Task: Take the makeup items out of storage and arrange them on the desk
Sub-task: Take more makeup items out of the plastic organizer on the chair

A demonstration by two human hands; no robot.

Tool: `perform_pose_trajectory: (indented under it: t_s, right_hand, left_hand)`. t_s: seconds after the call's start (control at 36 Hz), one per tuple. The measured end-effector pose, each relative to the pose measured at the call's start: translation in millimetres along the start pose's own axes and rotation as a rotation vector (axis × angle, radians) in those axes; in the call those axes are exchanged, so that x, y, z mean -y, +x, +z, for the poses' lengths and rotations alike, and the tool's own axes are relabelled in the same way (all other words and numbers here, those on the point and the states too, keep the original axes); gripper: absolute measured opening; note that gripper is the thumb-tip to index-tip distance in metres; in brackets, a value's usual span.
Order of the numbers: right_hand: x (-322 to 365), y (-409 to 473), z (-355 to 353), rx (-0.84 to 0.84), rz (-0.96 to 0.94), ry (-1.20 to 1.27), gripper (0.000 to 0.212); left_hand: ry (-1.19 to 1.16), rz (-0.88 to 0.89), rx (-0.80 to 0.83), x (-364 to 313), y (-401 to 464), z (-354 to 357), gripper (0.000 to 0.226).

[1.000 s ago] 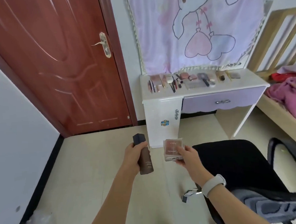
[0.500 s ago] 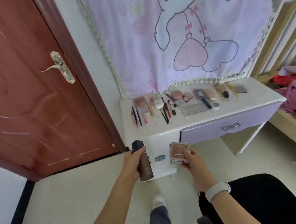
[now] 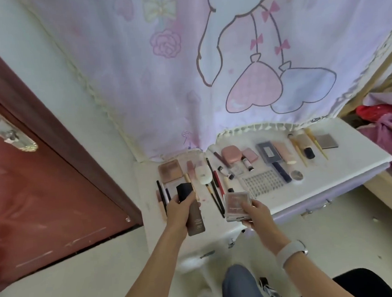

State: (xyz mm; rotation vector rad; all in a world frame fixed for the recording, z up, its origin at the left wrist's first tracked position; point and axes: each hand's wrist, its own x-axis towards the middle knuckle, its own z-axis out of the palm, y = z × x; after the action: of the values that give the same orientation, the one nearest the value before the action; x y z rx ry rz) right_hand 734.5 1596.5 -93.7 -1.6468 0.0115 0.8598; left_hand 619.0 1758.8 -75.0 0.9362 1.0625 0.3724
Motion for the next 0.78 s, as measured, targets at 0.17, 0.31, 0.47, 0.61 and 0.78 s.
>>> perform_pose_trajectory:
  t_s: [0.17,0.31,0.47,0.61,0.78]
  right_hand:
    - [29.8,36.3,-1.4,0.036,0.038,-0.065,0.010]
    - [66.4,83.9,-19.3,0.049,-0.008,-0.125,0.010]
    - [116.7,172.6,-58.7,0.034,-0.106,-0.273,0.011]
    - [146.3,252.0,-84.5,0.117,-0.129,-0.408,0.022]
    - [150.1,323.6,-92.5,0.233,-0.078,-0.566,0.018]
  left_hand:
    - [0.014,0.055,-0.015,-10.8,35.0,19.0,0.022]
    - [0.019,0.179,-0.006,-31.0,61.1,56.2,0.028]
    - [0.135,0.370,-0.038,-53.3,105.6,131.2,0.028]
    - [0.216,0.435,-0.087,-59.6,157.0,195.4,0.032]
    - [0.371,0.461,-0.145,-54.7,210.1,247.4,0.034]
